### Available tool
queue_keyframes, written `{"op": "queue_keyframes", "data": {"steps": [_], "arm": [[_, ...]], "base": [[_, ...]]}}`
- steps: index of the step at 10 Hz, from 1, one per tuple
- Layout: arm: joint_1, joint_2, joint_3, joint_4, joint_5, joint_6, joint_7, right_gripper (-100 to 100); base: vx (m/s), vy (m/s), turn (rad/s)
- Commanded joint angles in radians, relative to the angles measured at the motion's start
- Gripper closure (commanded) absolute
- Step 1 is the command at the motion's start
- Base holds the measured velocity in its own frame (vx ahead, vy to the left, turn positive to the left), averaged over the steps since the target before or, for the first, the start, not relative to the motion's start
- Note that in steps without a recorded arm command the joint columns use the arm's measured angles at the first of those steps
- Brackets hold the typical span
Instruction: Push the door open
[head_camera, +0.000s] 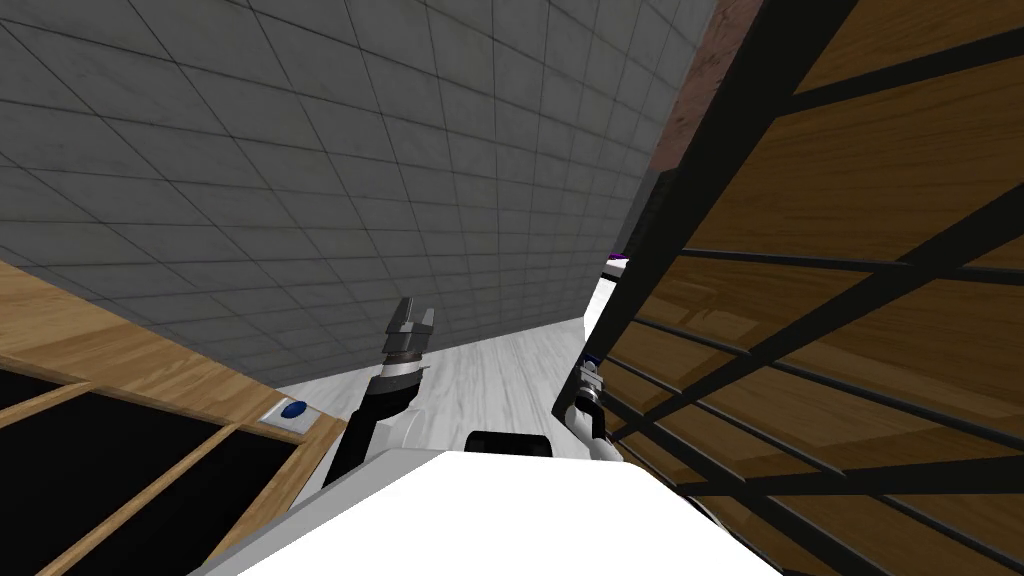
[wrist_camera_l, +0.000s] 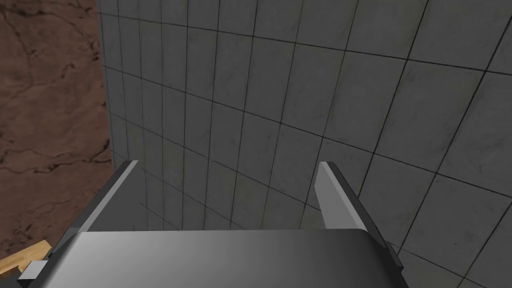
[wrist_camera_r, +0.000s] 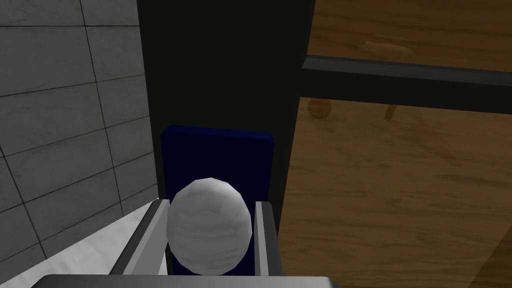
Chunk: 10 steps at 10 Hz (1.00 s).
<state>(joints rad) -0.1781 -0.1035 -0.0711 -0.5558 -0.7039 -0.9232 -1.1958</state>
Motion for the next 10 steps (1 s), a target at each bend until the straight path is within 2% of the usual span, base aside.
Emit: {"op": "queue_keyframes", "data": {"steps": [1, 2, 4, 5, 7, 8, 10], "arm": [[-0.011, -0.006, -0.003, 0.037, -0.001, -0.019, -0.013, 100], [-0.012, -0.006, -0.018, 0.039, -0.012, -0.022, -0.01, 100], [-0.012, -0.006, -0.018, 0.039, -0.012, -0.022, -0.01, 100], [-0.012, -0.006, -0.031, 0.04, -0.021, -0.024, -0.008, 100], [-0.012, -0.006, -0.031, 0.04, -0.021, -0.024, -0.008, 100], [0.0, 0.001, -0.031, 0.026, -0.022, -0.014, 0.001, 100], [0.0, -0.008, -0.051, 0.031, -0.038, -0.022, 0.003, 100]], "base": [[-0.004, -0.012, 0.018], [0.105, 0.026, -0.039], [0.103, 0.032, -0.041], [0.133, 0.013, -0.042], [0.097, 0.001, -0.03], [0.027, -0.007, -0.003], [0.164, -0.008, -0.044]]}}
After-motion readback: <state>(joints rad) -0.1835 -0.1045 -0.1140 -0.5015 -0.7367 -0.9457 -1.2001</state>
